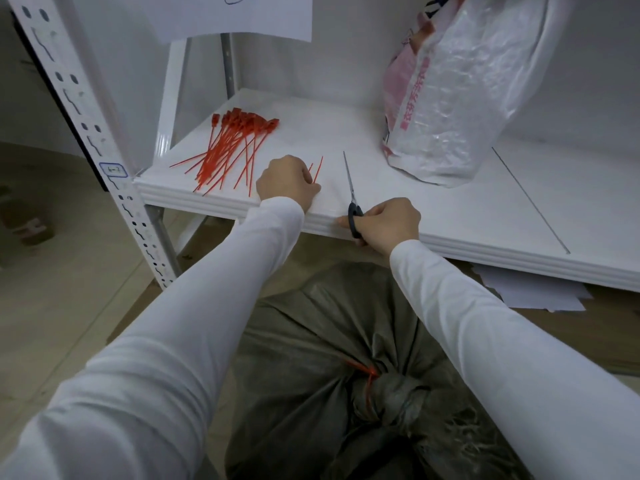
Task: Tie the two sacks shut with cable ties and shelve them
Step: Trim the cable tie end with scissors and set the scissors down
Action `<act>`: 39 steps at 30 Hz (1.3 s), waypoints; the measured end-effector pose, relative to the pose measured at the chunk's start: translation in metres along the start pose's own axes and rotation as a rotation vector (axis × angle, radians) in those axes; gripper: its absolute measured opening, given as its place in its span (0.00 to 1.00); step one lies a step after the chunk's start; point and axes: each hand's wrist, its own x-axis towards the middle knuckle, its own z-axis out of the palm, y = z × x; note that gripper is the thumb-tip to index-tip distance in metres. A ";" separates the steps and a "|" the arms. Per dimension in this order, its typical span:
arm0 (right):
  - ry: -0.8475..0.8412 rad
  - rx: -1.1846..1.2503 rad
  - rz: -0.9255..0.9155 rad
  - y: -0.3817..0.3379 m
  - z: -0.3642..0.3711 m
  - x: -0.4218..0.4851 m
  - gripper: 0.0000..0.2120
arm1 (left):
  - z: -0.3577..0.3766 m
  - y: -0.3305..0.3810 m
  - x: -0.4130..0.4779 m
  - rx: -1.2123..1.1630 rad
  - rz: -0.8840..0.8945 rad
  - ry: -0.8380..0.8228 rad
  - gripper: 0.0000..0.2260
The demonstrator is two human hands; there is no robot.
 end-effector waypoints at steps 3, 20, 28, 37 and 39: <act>0.069 -0.050 -0.007 -0.003 0.005 0.016 0.18 | 0.007 -0.003 0.009 -0.012 0.004 0.013 0.09; 0.166 -0.289 0.011 -0.023 0.011 0.045 0.22 | -0.007 -0.018 0.026 -0.210 -0.075 -0.015 0.11; 0.193 -0.260 0.054 -0.029 0.014 0.046 0.21 | 0.003 -0.010 0.021 -0.221 0.001 -0.107 0.09; 0.217 -0.269 0.054 -0.039 0.018 0.044 0.19 | 0.004 -0.004 0.018 -0.217 0.001 -0.104 0.09; 0.238 -0.293 0.062 -0.040 0.020 0.044 0.18 | 0.004 -0.003 0.017 -0.216 0.006 -0.110 0.09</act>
